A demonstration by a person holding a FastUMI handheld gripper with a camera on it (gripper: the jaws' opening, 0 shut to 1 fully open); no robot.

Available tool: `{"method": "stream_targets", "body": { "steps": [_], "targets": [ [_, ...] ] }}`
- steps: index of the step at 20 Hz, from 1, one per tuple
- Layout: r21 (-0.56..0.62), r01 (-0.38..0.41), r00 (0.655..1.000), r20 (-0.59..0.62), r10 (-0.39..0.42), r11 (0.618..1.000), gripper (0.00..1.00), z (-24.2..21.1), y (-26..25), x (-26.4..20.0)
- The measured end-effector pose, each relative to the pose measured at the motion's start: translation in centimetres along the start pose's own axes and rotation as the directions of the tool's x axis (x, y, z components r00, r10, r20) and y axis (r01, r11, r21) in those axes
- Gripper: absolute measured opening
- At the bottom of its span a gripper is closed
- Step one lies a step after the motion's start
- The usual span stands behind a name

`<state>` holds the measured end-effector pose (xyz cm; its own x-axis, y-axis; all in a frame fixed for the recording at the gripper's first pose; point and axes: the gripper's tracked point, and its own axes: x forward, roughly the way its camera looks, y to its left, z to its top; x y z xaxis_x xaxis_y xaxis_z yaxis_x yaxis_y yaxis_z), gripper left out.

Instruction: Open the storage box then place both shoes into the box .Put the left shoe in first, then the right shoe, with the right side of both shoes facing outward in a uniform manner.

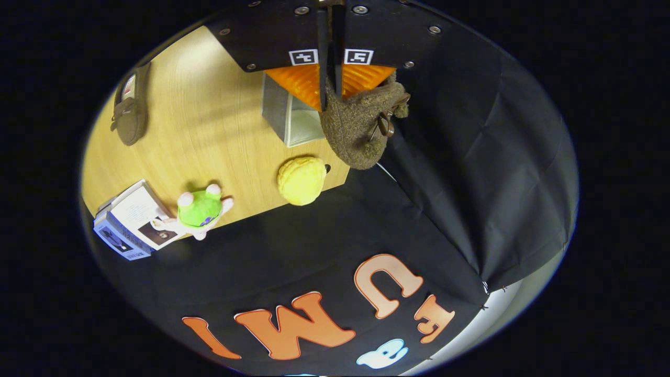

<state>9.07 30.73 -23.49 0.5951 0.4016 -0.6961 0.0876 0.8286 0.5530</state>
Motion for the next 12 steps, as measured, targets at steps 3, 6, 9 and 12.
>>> {"method": "stream_targets", "body": {
  "steps": [3, 6, 9, 12],
  "targets": [
    [0.029, 0.033, 0.999, -0.043, -0.032, 0.999, 0.04, -1.8, 0.9, 2.8],
    [0.037, 0.046, 0.996, -0.084, -0.042, 0.998, 0.04, -3.7, 2.1, 5.3],
    [0.035, 0.072, 0.99, -0.125, -0.067, 0.997, 0.04, -5.6, 2.6, 7.2],
    [0.04, 0.12, 0.983, -0.142, -0.114, 0.992, 0.05, -6.7, 1.8, 8.6]
  ]
}}
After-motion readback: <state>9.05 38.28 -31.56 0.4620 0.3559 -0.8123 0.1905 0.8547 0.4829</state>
